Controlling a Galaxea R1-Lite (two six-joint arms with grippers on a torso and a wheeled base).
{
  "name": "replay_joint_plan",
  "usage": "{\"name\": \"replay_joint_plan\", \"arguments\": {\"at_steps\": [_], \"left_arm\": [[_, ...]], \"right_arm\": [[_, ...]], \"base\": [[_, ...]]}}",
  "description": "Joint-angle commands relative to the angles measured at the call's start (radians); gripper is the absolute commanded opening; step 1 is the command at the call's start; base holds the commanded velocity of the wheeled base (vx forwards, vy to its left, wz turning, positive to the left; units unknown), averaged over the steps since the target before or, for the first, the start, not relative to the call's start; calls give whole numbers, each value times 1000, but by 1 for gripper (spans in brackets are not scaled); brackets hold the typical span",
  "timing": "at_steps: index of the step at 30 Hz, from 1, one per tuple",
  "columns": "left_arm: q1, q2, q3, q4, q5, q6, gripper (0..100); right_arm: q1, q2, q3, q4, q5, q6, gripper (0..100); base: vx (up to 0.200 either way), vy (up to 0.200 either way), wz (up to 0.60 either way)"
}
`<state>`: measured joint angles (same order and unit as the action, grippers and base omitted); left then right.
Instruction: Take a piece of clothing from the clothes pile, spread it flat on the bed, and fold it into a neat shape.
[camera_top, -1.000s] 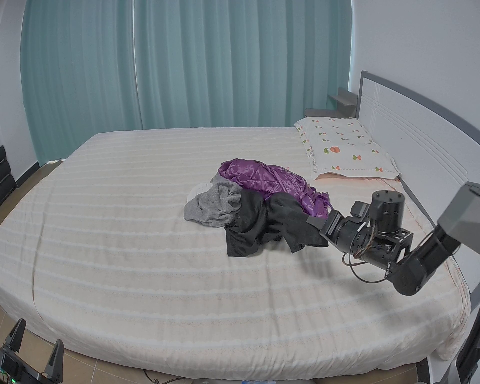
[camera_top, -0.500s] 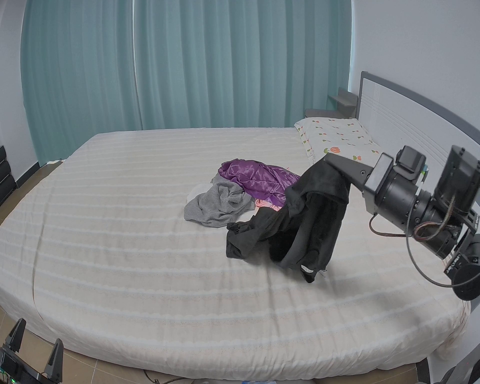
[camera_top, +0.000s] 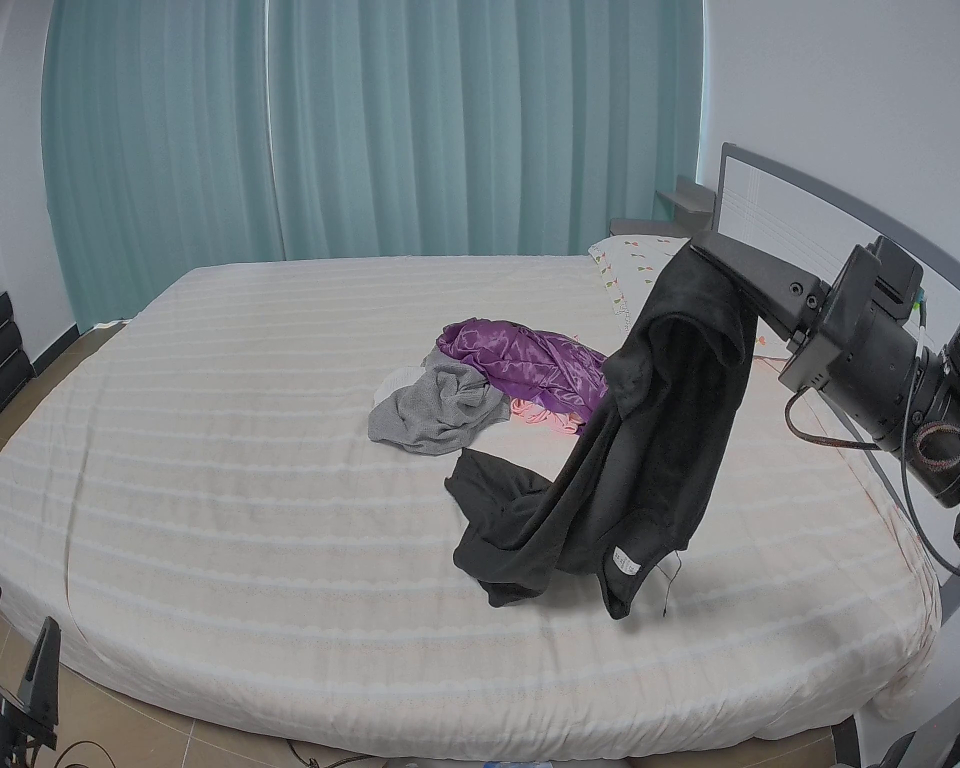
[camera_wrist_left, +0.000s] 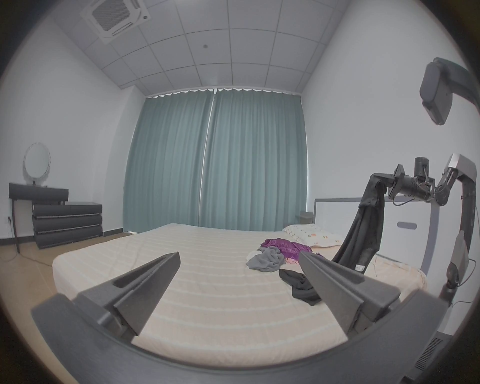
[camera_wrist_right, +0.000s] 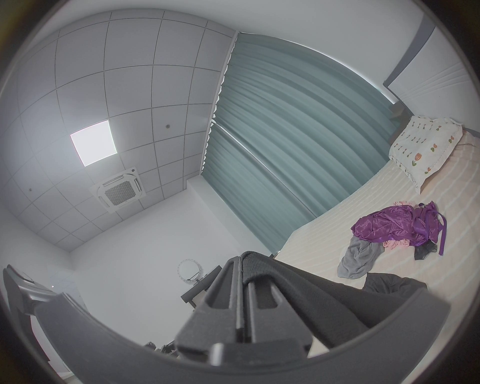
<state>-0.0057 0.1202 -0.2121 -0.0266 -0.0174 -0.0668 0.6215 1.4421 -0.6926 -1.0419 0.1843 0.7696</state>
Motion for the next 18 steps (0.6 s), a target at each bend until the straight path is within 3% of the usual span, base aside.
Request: {"name": "replay_joint_plan", "arguments": {"at_steps": [1,4,12,18], "left_arm": [[-37,263,-61,7,-68,68,100],[-94,332,-59,19,-168,64,100],[-146,651,-32,-18,-239,65,100],[-204,900,-33,-150,-251,64,100]], "right_arm": [[17,-16,11,13,6,-9,0],[15,-5,28,13,7,-9,0],[17,40,5,13,7,-16,0],[7,55,4,11,6,-21,0]], "base": [[0,0,0],[0,0,0],[0,0,0],[0,0,0]]}}
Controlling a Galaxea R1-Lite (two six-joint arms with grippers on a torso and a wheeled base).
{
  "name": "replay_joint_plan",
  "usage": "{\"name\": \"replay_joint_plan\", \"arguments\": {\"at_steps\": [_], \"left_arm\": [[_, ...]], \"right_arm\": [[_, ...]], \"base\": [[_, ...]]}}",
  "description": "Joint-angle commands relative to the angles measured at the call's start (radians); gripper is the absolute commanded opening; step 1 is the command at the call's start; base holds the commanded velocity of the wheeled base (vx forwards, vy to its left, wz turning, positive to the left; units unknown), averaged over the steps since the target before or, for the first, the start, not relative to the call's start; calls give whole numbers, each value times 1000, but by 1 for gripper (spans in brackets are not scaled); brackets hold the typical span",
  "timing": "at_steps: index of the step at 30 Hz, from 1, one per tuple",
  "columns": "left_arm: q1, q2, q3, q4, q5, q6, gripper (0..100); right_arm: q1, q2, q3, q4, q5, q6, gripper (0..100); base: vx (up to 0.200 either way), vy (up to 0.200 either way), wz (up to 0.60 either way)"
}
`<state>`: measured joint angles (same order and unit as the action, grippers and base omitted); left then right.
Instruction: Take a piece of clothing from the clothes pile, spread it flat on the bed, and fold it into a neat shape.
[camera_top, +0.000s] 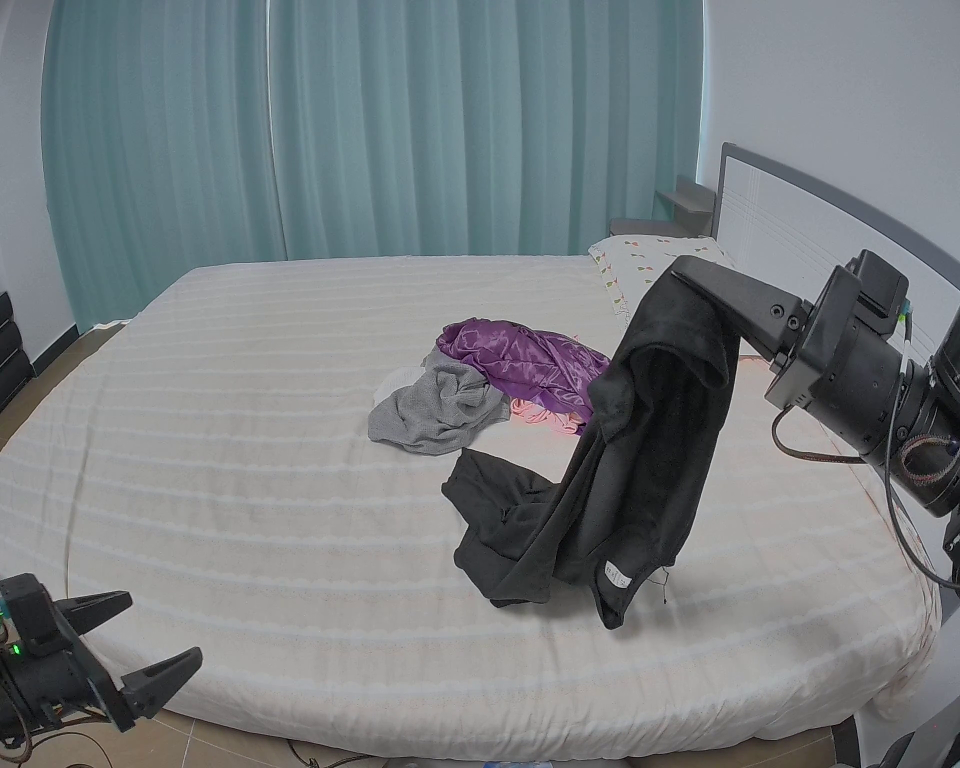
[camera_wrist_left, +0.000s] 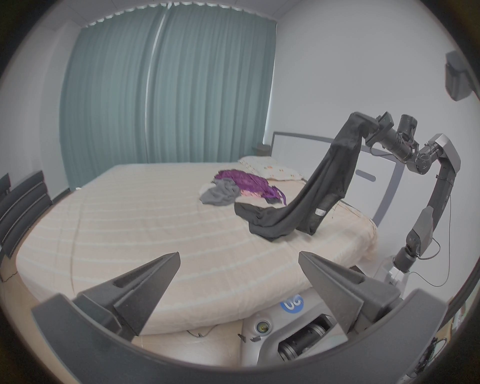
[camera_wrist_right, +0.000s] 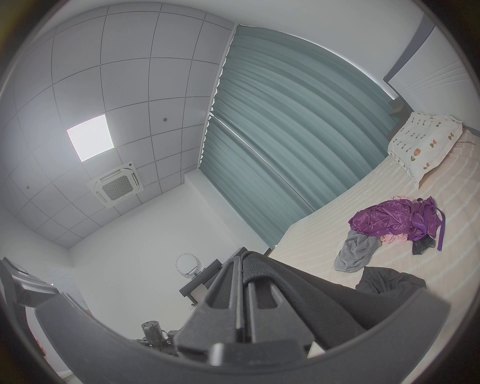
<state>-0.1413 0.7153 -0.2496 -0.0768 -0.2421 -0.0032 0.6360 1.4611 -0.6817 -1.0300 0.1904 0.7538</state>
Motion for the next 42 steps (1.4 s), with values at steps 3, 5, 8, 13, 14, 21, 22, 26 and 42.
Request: {"name": "replay_joint_plan", "arguments": {"at_steps": [3,5,8,13,14,21,22,26,42], "left_arm": [[-103,447,3,-178,-25,-6,100],[-110,541,-4,-248,-25,-8,100],[-127,665,-7,-350,-25,-9,100],[-239,865,-7,-520,-25,-78,100],[-239,865,-7,-520,-25,-78,100],[-383,1168,-25,-847,18,-215,100],[-406,1250,-31,-919,49,-215,100],[-445,1395,-77,-1040,122,-241,100],[-551,1629,-355,-1239,195,-446,100]], "right_arm": [[-12,41,-4,1,1,-7,0],[-29,55,-6,-1,1,-7,0],[-47,70,-13,-4,0,-7,0],[-55,90,-19,-13,-5,-7,0],[-55,90,-19,-13,-5,-7,0],[-47,102,-41,-13,-3,-11,0],[-47,104,-42,-15,-3,-16,0],[-41,107,-53,-15,-5,-33,0],[2,101,-62,-48,-25,-45,0]], "base": [[0,0,0],[0,0,0],[0,0,0],[0,0,0],[0,0,0],[0,0,0],[0,0,0],[0,0,0],[0,0,0]]}}
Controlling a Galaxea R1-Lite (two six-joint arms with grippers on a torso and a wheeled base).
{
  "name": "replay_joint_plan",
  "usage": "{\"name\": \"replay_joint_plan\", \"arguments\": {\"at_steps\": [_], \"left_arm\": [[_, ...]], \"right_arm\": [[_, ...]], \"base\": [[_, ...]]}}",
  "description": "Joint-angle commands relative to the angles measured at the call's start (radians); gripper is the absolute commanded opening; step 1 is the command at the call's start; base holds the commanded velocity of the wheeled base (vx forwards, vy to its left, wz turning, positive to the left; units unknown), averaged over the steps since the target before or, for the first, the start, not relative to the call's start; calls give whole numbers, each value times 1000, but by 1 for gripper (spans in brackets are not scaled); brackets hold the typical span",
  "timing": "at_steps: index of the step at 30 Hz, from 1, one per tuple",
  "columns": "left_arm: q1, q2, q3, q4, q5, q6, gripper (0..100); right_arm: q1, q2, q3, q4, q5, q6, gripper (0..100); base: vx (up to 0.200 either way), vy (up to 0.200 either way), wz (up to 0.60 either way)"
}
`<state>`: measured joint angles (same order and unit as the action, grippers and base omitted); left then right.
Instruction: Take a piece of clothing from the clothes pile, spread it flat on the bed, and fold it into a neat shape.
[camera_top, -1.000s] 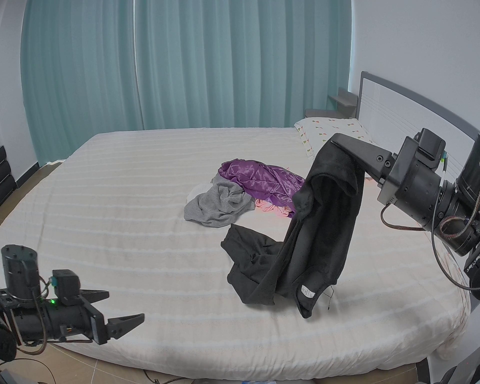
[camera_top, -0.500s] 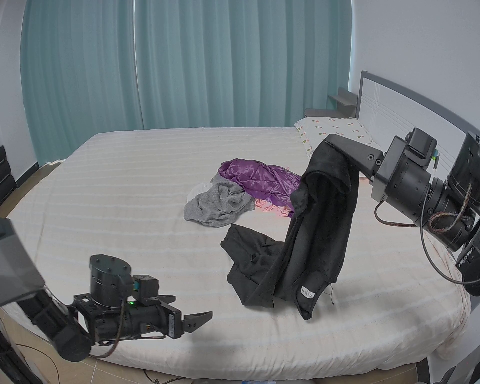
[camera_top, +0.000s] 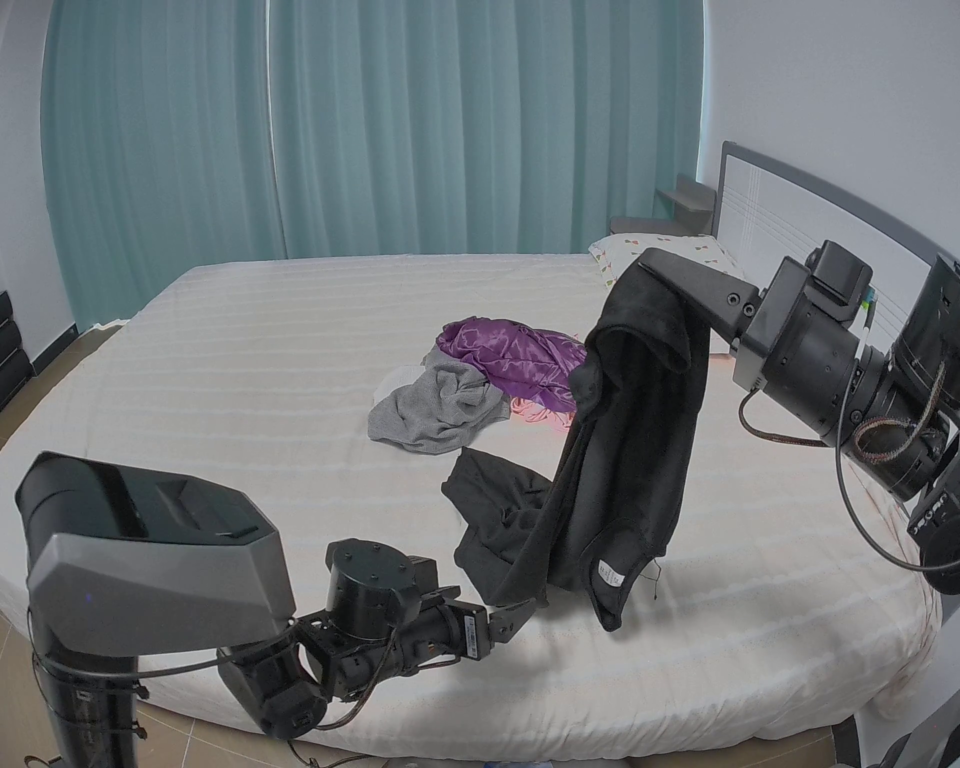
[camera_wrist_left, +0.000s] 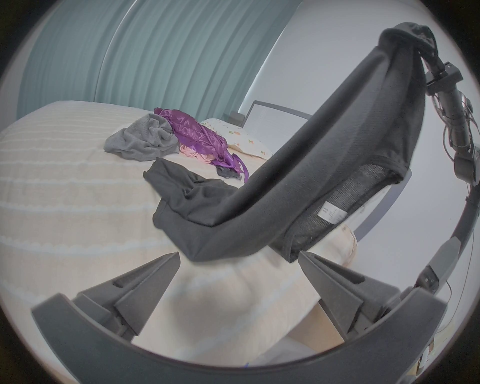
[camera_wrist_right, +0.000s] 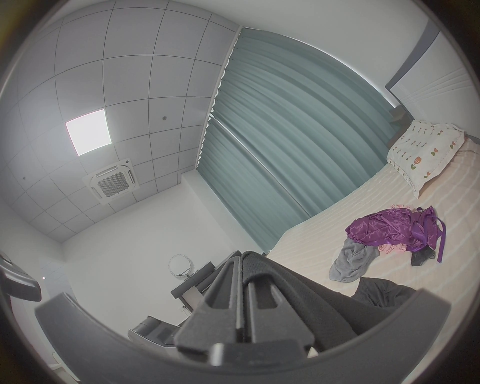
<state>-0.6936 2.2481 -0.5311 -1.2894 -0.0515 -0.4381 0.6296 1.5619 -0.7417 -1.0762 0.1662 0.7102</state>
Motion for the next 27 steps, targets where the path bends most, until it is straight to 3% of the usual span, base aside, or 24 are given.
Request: {"name": "replay_joint_plan", "arguments": {"at_steps": [1,10,14,20,27], "left_arm": [[3,110,-89,-28,4,-13,100],[42,197,-262,-27,7,-13,100],[57,263,-353,-15,42,-10,100],[111,331,-445,24,222,15,100],[212,354,-543,53,409,167,100]], "right_arm": [[9,0,-2,-2,-1,-2,0],[9,-8,2,-2,-2,-2,0],[2,-16,2,-2,-2,-2,0],[-28,-25,-1,-1,-2,-2,0],[-88,-19,-11,-2,1,-2,0]], "base": [[0,0,0],[0,0,0],[0,0,0],[0,0,0],[0,0,0]]}}
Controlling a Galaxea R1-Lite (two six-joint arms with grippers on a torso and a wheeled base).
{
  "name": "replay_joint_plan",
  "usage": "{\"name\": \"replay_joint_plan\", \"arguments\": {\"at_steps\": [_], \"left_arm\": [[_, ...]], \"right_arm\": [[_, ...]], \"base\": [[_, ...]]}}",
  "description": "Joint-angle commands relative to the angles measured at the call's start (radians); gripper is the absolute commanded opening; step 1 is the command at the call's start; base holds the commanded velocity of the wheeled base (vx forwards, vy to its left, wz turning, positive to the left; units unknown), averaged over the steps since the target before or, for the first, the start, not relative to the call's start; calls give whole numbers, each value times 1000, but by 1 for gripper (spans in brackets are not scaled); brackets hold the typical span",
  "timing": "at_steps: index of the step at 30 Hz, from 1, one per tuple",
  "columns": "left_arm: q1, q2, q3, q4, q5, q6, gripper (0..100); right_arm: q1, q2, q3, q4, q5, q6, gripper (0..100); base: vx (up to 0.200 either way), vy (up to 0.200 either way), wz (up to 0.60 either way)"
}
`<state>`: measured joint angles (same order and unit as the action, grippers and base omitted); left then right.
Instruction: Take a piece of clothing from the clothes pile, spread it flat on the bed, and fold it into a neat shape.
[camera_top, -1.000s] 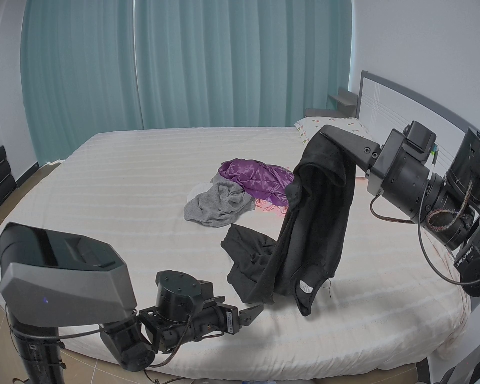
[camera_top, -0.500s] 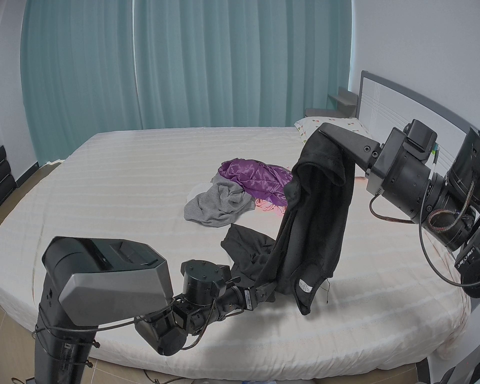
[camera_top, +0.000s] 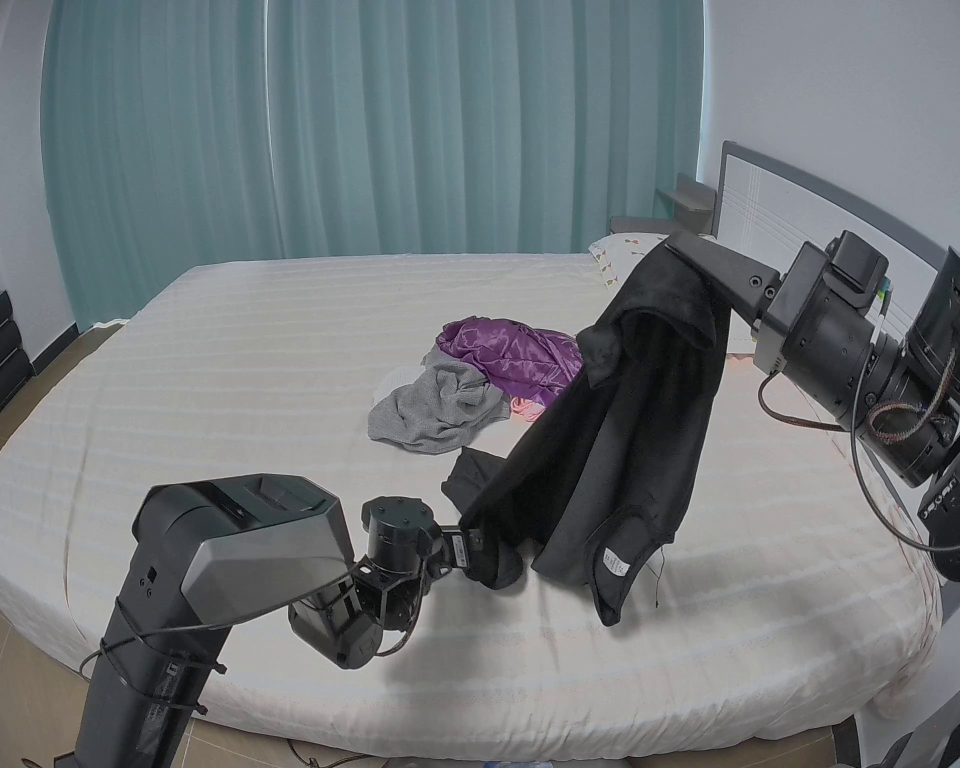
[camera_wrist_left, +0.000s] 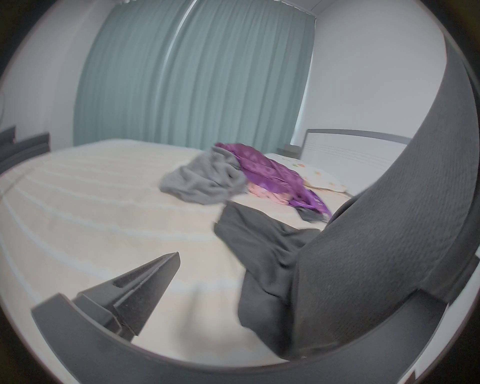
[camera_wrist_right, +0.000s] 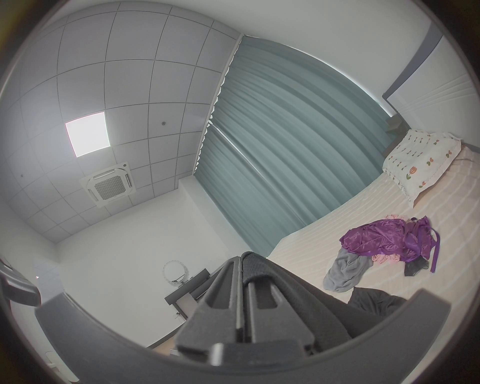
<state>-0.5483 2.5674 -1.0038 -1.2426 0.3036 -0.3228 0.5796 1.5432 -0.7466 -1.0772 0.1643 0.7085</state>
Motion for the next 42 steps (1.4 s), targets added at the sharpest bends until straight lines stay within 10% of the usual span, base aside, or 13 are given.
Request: {"name": "replay_joint_plan", "arguments": {"at_steps": [1,18,19,42], "left_arm": [[74,40,-79,6,61,68,100],[33,85,-101,26,-52,82,100],[33,86,-108,34,-60,80,0],[151,-454,234,118,-15,-167,0]], "right_arm": [[-43,0,-7,-1,3,0,0],[-52,9,-5,-1,4,0,0],[-52,9,-4,-1,4,0,0],[-273,331,-27,-66,-5,19,0]], "base": [[0,0,0],[0,0,0],[0,0,0],[0,0,0]]}}
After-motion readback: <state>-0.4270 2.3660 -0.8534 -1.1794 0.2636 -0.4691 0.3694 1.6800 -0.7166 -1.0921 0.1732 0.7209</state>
